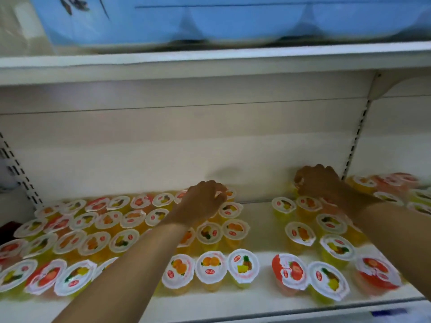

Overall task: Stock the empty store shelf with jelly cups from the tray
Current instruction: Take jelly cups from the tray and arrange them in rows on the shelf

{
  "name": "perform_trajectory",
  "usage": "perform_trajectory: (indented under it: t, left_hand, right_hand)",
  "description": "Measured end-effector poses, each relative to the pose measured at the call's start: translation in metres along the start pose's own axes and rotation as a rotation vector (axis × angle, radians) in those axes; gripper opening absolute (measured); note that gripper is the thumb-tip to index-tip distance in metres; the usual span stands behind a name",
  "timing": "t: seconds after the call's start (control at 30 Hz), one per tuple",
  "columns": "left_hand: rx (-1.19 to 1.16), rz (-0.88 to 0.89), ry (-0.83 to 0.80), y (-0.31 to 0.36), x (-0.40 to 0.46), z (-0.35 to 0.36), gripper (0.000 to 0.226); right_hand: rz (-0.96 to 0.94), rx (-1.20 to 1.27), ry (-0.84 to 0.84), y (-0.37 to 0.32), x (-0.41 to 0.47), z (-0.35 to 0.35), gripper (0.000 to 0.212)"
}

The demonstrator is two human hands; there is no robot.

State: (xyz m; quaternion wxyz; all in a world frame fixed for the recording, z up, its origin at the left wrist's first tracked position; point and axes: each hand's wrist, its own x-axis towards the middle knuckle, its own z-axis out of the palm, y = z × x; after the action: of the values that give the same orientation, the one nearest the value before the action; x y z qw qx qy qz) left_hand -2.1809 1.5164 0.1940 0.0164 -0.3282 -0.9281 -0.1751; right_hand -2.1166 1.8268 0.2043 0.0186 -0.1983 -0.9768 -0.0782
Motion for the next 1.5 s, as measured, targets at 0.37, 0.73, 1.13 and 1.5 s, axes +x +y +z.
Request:
perform_trajectory:
  t: [0.37,0.73,1.13,1.5]
  left_hand:
    - [0.086,-0.015,-0.095,0.002,0.011,0.009,0.038]
    - [0.061,-0.016,-0.087,0.006,0.012,0.008,0.038]
    - [0.01,0.019,-0.056,0.003,0.009,0.01,0.038]
    - [-0.122,0.141,-0.009,0.004,-0.021,0.008,0.022]
  right_hand:
    - [-0.07,0.221,-0.027,-0.019,0.015,-0.004,0.03]
    - [-0.361,0.479,0.048,-0.112,-0.001,0.001,0.028]
    - [-0.33,0.63,0.072,-0.101,-0.007,0.006,0.035]
    - [-0.236,0.288,-0.204,-0.038,-0.038,-0.013,0.057]
